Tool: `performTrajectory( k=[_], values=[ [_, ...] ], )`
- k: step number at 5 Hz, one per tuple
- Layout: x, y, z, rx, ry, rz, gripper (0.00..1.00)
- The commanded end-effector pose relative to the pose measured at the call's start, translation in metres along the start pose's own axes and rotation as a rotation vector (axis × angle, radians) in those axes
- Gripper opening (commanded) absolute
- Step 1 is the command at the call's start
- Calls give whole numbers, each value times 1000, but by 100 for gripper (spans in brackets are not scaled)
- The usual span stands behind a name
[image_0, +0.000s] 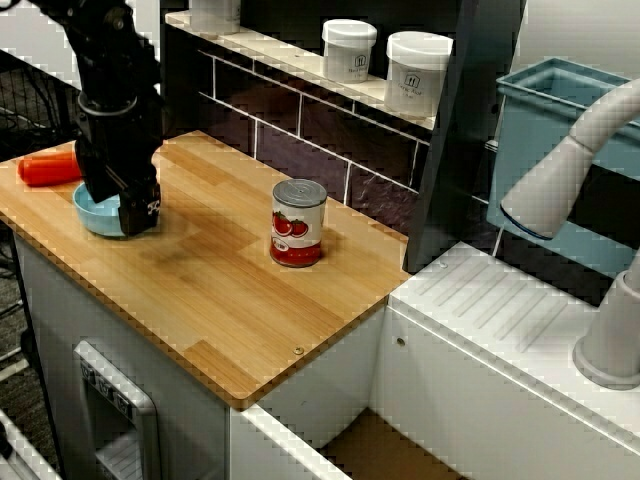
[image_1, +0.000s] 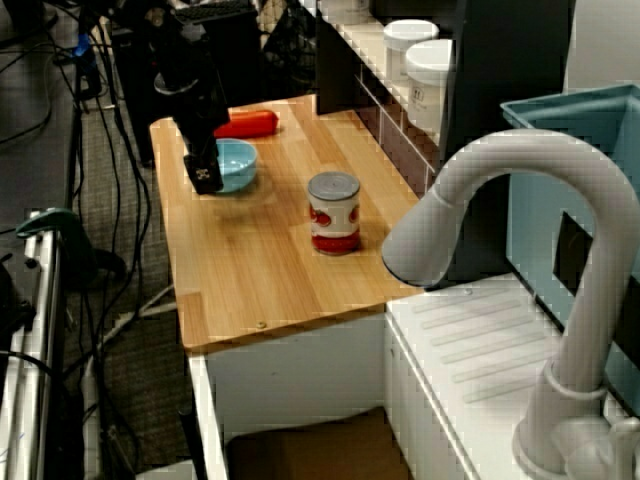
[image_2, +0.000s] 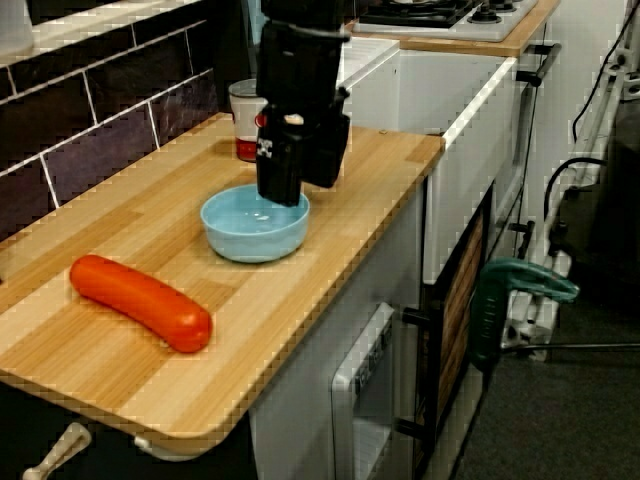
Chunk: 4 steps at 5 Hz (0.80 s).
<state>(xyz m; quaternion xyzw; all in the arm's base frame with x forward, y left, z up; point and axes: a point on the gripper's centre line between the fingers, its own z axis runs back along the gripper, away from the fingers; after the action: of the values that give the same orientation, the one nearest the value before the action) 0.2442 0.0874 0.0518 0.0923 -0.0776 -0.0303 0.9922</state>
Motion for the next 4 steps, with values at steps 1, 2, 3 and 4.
performTrajectory(
  k=[1,2,3,4],
  values=[
    [12,6,5,8,-10,8,100],
    [15,10,-3,21,-3,9,100],
    [16,15,-4,25,-31,17,0],
    [15,16,1,16,-35,19,0]
  ],
)
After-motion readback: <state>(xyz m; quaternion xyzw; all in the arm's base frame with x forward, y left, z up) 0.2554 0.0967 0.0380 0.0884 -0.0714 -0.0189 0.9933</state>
